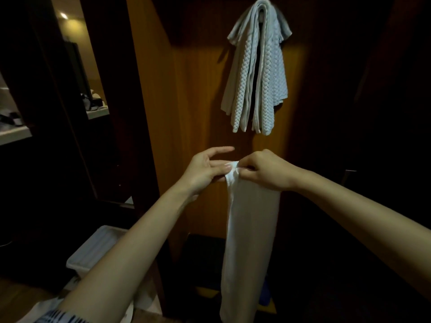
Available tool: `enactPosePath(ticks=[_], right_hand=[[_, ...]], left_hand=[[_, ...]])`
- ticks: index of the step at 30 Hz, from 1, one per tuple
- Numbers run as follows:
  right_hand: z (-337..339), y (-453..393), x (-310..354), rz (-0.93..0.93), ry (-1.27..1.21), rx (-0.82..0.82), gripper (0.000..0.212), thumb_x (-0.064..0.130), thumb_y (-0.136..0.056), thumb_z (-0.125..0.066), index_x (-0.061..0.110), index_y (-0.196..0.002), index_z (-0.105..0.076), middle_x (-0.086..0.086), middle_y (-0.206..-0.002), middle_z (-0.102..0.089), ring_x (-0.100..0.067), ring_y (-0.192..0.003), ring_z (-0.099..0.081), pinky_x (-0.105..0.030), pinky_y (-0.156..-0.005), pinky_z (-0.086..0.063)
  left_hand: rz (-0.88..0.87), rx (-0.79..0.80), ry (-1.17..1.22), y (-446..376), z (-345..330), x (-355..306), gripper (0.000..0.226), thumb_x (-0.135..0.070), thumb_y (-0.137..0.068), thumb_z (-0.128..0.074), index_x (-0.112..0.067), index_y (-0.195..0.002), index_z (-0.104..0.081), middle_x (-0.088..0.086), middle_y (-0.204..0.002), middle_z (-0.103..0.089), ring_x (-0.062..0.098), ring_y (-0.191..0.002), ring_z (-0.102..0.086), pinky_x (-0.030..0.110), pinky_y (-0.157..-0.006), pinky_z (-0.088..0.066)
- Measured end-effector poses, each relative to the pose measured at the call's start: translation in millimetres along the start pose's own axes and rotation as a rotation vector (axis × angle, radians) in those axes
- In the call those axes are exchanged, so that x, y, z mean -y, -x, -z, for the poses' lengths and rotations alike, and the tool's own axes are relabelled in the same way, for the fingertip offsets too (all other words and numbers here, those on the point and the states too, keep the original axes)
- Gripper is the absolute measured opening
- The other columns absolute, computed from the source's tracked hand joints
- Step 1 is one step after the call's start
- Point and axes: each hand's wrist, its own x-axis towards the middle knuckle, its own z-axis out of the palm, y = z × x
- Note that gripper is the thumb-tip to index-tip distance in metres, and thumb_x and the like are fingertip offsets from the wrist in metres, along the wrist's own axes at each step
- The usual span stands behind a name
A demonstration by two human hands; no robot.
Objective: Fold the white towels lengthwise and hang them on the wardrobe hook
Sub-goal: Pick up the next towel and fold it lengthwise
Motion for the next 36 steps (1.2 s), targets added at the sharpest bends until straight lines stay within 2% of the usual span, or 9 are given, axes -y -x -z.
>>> enactPosePath(ticks=[2,5,8,10,15,18,22,31,36], right_hand=[[0,4,0,0.03,-0.027,-0.039,0.02,0.028,-0.094,-0.053,0.023,-0.078,-0.063,0.01,-0.066,-0.056,-0.008,-0.064,-0.052,-0.031,-0.066,-0.043],[0,10,-1,0.128,-0.06,-0.068,0.016,0.025,-0.092,-0.059,0.017,-0.096,-0.072,0.005,-0.077,-0.065,-0.004,-0.065,-0.053,-0.02,-0.064,-0.039],[1,14,-3,0.132,-0.108,-0.063,0.019,0.026,-0.09,-0.062,0.011,-0.094,-0.073,0.0,-0.085,-0.072,-0.01,-0.075,-0.062,-0.025,-0.068,-0.043],[2,15,-4,0.115,-0.202,-0.039,0.018,0.025,-0.088,-0.064,0.01,-0.091,-0.073,0.006,-0.084,-0.07,-0.008,-0.08,-0.063,-0.023,-0.07,-0.045],[0,16,-3,0.017,-0.551,0.058,0.014,0.02,-0.086,-0.066,0.012,-0.076,-0.067,-0.005,-0.068,-0.056,-0.011,-0.066,-0.048,-0.025,-0.063,-0.036],[-5,14,-4,-0.077,-0.65,-0.026,0.02,0.022,-0.084,-0.069,0.004,-0.076,-0.066,-0.009,-0.068,-0.058,-0.016,-0.064,-0.049,-0.025,-0.059,-0.036],[-12,11,-8,-0.221,-0.717,-0.215,0.019,0.024,-0.085,-0.068,0.012,-0.071,-0.065,0.0,-0.066,-0.063,-0.005,-0.062,-0.056,-0.02,-0.06,-0.042],[-21,11,-10,-0.21,-0.62,-0.422,0.019,0.029,-0.08,-0.073,0.024,-0.063,-0.065,0.011,-0.06,-0.063,0.002,-0.059,-0.054,-0.02,-0.059,-0.042],[-19,12,-9,-0.198,-0.525,-0.426,0.017,0.031,-0.079,-0.073,0.023,-0.065,-0.067,0.009,-0.064,-0.066,0.002,-0.061,-0.057,-0.018,-0.06,-0.043]], left_hand=[[-0.02,-0.035,-0.065,0,0,-4,0.036,0.003,-0.087,-0.059,-0.016,-0.116,-0.057,0.005,-0.093,-0.073,0.014,-0.079,-0.071,0.024,-0.065,-0.058],[-0.012,-0.121,-0.07,0,-1,-5,0.032,0.005,-0.085,-0.061,-0.013,-0.112,-0.058,0.013,-0.094,-0.072,0.018,-0.076,-0.07,0.031,-0.071,-0.058],[0.004,-0.16,-0.039,2,-2,-2,0.029,0.004,-0.083,-0.064,-0.016,-0.104,-0.06,0.017,-0.095,-0.07,0.02,-0.078,-0.069,0.031,-0.07,-0.058],[0.012,-0.157,-0.037,3,-4,-1,0.03,0.003,-0.082,-0.065,-0.019,-0.101,-0.06,0.015,-0.094,-0.071,0.018,-0.078,-0.071,0.028,-0.067,-0.059],[-0.002,-0.166,-0.003,8,-11,-2,0.03,0.003,-0.079,-0.068,-0.017,-0.1,-0.06,0.009,-0.086,-0.071,0.013,-0.072,-0.071,0.025,-0.061,-0.057],[-0.027,-0.189,-0.003,9,-15,-6,0.027,0.001,-0.08,-0.068,-0.018,-0.099,-0.061,0.007,-0.086,-0.072,0.013,-0.072,-0.072,0.022,-0.058,-0.055],[-0.052,-0.198,0.008,12,-21,-9,0.024,0.004,-0.084,-0.062,-0.015,-0.097,-0.06,0.004,-0.089,-0.073,0.014,-0.074,-0.072,0.02,-0.057,-0.056],[-0.08,-0.227,-0.121,12,-27,-18,0.022,0.008,-0.089,-0.054,-0.013,-0.082,-0.052,0.008,-0.075,-0.065,0.002,-0.052,-0.065,0.011,-0.047,-0.047],[-0.093,-0.17,-0.198,12,-29,-22,0.023,0.009,-0.091,-0.049,-0.012,-0.082,-0.05,0.006,-0.071,-0.062,-0.001,-0.046,-0.061,0.008,-0.044,-0.043]])
